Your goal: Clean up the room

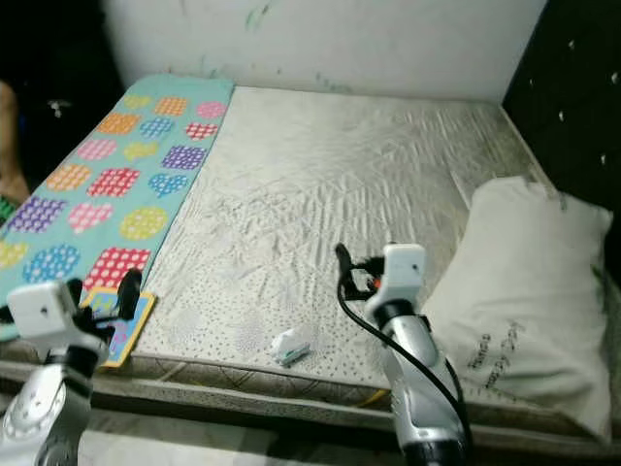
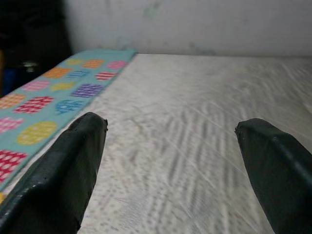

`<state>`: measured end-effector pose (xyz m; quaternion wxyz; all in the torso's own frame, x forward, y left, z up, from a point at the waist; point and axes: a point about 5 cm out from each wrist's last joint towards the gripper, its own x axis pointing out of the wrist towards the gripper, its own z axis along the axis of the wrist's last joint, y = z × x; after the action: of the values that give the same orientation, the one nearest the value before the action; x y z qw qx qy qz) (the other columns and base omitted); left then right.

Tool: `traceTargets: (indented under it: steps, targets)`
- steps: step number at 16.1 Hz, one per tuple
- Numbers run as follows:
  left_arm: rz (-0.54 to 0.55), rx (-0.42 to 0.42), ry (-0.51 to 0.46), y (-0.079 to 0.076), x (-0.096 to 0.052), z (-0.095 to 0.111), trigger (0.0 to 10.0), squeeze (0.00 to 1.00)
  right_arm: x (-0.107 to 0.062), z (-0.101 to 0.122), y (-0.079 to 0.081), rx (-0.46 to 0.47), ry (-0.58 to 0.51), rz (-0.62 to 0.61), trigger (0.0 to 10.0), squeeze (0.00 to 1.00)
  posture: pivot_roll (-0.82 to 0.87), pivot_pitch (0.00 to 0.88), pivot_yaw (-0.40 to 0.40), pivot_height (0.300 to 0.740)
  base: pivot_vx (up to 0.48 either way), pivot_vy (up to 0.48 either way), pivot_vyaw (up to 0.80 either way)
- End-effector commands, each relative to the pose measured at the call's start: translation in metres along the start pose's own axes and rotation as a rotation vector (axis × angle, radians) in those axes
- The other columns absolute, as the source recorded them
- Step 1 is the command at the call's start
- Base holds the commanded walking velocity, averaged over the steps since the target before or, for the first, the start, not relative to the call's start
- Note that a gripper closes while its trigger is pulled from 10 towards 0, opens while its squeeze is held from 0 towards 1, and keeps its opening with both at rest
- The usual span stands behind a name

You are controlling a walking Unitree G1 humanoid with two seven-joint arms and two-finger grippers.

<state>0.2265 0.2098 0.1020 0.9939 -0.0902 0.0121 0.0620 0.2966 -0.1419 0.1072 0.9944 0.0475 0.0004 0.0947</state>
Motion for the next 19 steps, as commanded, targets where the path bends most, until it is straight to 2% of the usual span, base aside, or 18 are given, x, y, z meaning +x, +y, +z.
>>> traceTargets:
  steps: [1,5,8,9,10,13,14,16,19]
  targets:
    - [0.018,0.014,-0.029,0.002,-0.001,0.006,10.0,0.0,0.002,-0.003,0.004,0.009,0.011,0.02,10.0,0.0,0.06,0.026,-0.052,0.74,0.0,0.0,0.0]
    - [0.026,0.022,-0.025,0.005,0.003,0.004,10.0,0.0,0.002,0.0,0.001,0.005,-0.008,0.013,10.0,0.0,0.04,0.031,-0.037,0.74,0.0,0.0,0.0]
    - [0.014,0.005,0.001,0.01,-0.002,-0.003,10.0,0.0,-0.008,0.0,-0.009,-0.019,-0.009,-0.015,10.0,0.0,0.01,0.041,-0.036,0.74,0.0,0.0,0.0]
    - [0.024,0.001,0.011,0.013,-0.005,-0.005,10.0,0.0,-0.012,0.001,-0.012,-0.058,-0.014,-0.027,10.0,0.0,0.0,0.044,-0.033,0.74,0.0,0.0,0.0]
    - [0.038,0.003,0.017,0.016,-0.006,-0.006,10.0,0.0,-0.022,0.0,-0.024,-0.143,-0.009,-0.084,10.0,0.0,-0.01,0.049,-0.029,0.74,0.0,0.0,0.0]
    - [0.006,0.017,0.02,0.013,-0.004,-0.006,10.0,0.0,-0.043,0.0,-0.05,-0.189,0.001,-0.149,10.0,0.0,-0.03,0.057,-0.01,0.74,0.0,0.0,0.0]
    - [0.003,0.014,0.021,0.013,-0.004,-0.006,10.0,0.0,-0.047,0.001,-0.054,-0.195,-0.003,-0.15,10.0,0.0,-0.03,0.057,-0.01,0.74,0.0,0.0,0.0]
    - [-0.004,0.009,0.017,0.014,-0.005,-0.004,10.0,0.0,-0.067,0.001,-0.064,-0.235,0.008,-0.116,10.0,0.0,-0.04,0.066,-0.005,0.74,0.0,0.0,0.0]
    - [-0.027,-0.008,0.014,0.009,-0.006,-0.002,10.0,0.0,-0.085,-0.002,-0.068,-0.232,0.052,-0.055,10.0,0.0,-0.04,0.07,-0.003,0.74,0.0,0.0,0.0]
